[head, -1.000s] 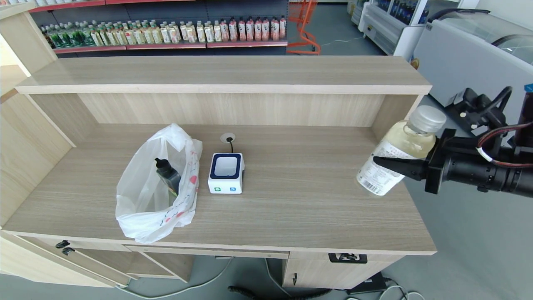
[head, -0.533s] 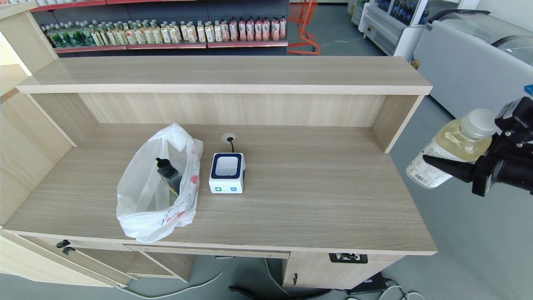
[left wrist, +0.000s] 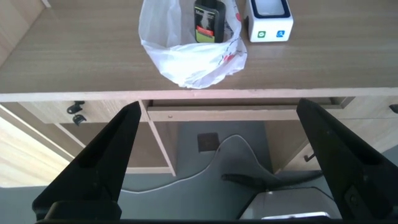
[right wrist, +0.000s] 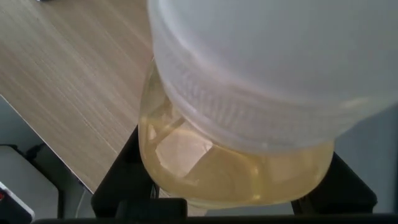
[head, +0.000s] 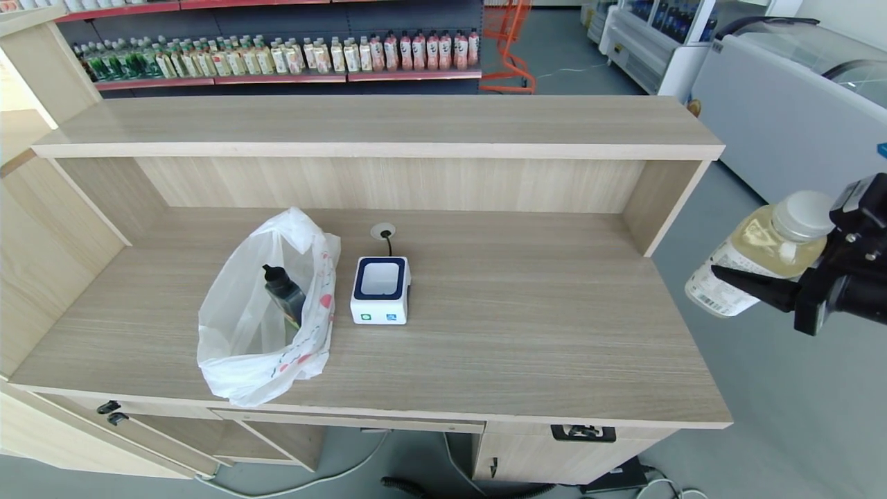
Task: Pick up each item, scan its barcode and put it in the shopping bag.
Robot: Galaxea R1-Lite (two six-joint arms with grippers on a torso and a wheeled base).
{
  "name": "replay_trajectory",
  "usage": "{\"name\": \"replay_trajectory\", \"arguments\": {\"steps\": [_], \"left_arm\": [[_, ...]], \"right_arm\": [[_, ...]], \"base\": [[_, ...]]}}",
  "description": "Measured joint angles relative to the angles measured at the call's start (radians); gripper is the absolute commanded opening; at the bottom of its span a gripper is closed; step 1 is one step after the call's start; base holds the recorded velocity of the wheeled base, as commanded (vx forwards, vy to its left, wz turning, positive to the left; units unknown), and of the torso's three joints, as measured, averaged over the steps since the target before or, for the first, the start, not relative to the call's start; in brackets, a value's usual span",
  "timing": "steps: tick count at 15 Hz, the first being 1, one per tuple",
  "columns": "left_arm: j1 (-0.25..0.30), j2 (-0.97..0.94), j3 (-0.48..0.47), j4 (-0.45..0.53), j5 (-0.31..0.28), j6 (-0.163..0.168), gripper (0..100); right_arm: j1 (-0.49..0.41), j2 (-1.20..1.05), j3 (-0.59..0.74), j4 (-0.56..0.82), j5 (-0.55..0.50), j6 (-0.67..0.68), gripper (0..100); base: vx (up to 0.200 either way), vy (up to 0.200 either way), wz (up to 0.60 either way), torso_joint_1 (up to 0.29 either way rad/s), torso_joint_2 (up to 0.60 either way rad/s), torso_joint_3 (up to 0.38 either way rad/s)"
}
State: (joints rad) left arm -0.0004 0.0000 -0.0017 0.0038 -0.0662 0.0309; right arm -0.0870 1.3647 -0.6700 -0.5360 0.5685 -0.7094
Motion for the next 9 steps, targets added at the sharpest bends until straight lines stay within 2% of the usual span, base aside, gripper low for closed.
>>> {"name": "replay_trajectory", "arguments": {"steps": [6,9], "left_arm": [[-0.001,0.000,0.000,0.000,0.000,0.000,100],[-0.001,0.000,0.000,0.001,0.000,0.000,100]], "right_arm": [[0.030,-0.002,-0.013,0.003,0.044,0.003,0],[0.064,0.000,-0.022,0.001,0.103,-0.001,0]], "base": [[0.000,0.200,0.00,0.000,0.00,0.004],[0.000,0.200,0.00,0.002,0.00,0.004]]}}
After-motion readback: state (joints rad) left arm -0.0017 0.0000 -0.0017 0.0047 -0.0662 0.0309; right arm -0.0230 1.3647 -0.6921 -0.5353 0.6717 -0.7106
